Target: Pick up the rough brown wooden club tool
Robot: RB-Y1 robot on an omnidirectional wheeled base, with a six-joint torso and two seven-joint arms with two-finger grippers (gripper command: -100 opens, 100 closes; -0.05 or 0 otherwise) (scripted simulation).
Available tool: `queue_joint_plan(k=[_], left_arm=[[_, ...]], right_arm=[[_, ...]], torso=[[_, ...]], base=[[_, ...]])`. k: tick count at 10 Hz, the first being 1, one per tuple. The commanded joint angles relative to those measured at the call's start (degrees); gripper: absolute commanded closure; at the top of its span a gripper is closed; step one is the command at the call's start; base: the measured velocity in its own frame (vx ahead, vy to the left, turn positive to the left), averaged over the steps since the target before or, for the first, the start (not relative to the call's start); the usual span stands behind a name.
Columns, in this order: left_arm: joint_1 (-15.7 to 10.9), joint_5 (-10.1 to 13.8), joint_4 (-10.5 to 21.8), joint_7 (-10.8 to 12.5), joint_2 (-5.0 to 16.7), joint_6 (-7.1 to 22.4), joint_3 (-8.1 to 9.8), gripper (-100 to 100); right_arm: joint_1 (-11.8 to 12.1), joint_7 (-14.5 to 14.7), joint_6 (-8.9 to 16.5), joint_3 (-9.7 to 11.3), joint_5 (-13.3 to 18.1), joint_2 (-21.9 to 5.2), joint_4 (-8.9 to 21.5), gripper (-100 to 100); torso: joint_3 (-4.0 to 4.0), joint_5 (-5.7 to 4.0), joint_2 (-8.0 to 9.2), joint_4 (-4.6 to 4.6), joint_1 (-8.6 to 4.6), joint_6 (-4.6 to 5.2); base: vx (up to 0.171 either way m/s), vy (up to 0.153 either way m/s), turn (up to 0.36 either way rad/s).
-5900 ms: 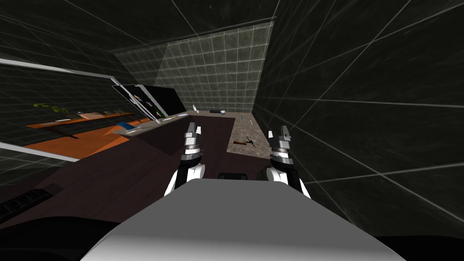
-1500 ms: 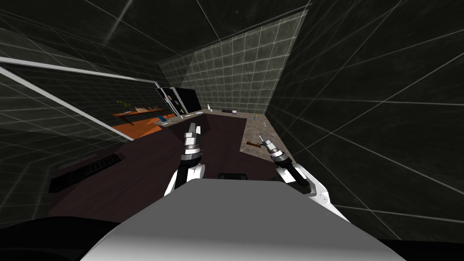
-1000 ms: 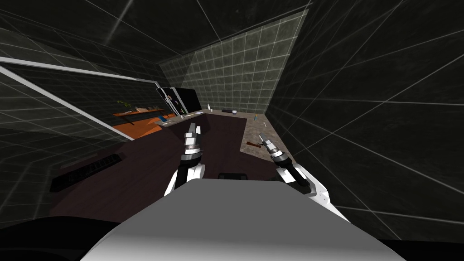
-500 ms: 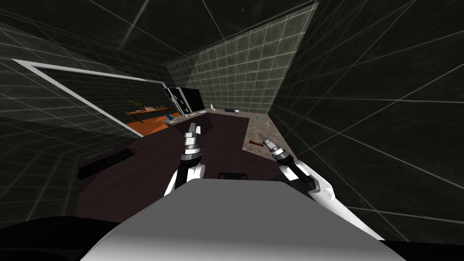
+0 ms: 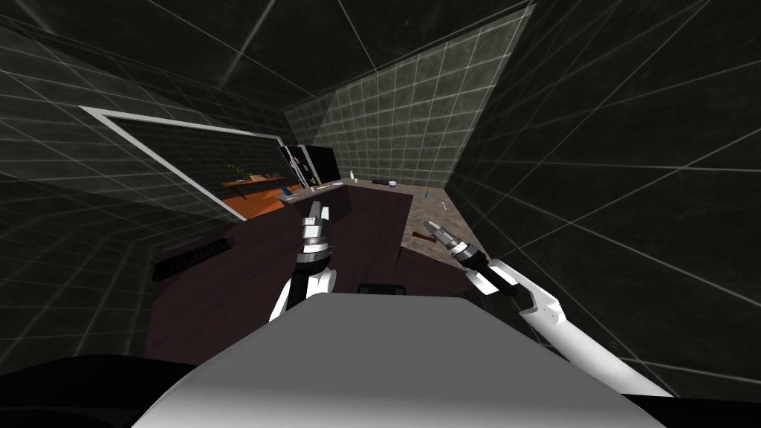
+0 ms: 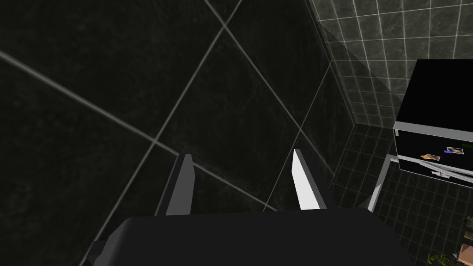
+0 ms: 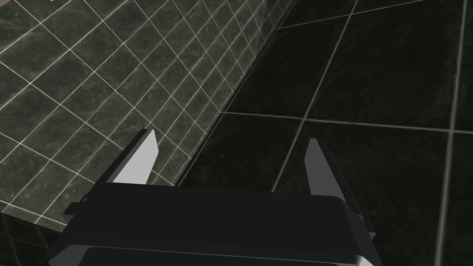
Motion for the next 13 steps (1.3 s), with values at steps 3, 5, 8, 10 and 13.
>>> queue_joint_plan(k=[3, 5, 8, 10, 13], left_arm=[[0.0, 0.0, 0.0, 0.0, 0.0, 0.0, 0.00, 0], [0.0, 0.0, 0.0, 0.0, 0.0, 0.0, 0.00, 0], [0.0, 0.0, 0.0, 0.0, 0.0, 0.0, 0.00, 0], [0.0, 0.0, 0.0, 0.0, 0.0, 0.0, 0.00, 0], [0.0, 0.0, 0.0, 0.0, 0.0, 0.0, 0.00, 0]], right_arm=[[0.0, 0.9, 0.8, -0.1, 1.0, -5.3, 1.5, -100], [0.0, 0.9, 0.8, -0.1, 1.0, -5.3, 1.5, -100], [0.0, 0.9, 0.8, -0.1, 1.0, -5.3, 1.5, -100], [0.0, 0.9, 0.8, -0.1, 1.0, -5.3, 1.5, -100], [-0.4, 1.9, 1.6, 0.0, 1.6, -8.7, 2.9, -100]], torso=[[-0.02, 0.00, -0.04, -0.01, 0.02, -0.01], [0.03, -0.01, 0.04, 0.01, -0.01, 0.01], [0.05, -0.01, 0.08, 0.02, -0.03, 0.02], [0.06, -0.01, 0.09, 0.02, -0.03, 0.01], [0.01, 0.00, 0.02, 0.01, 0.00, -0.01]], base=[[0.021, 0.011, 0.076], [0.004, 0.002, 0.015], [0.000, 0.000, 0.002], [0.002, 0.001, 0.006], [0.016, 0.008, 0.056]])
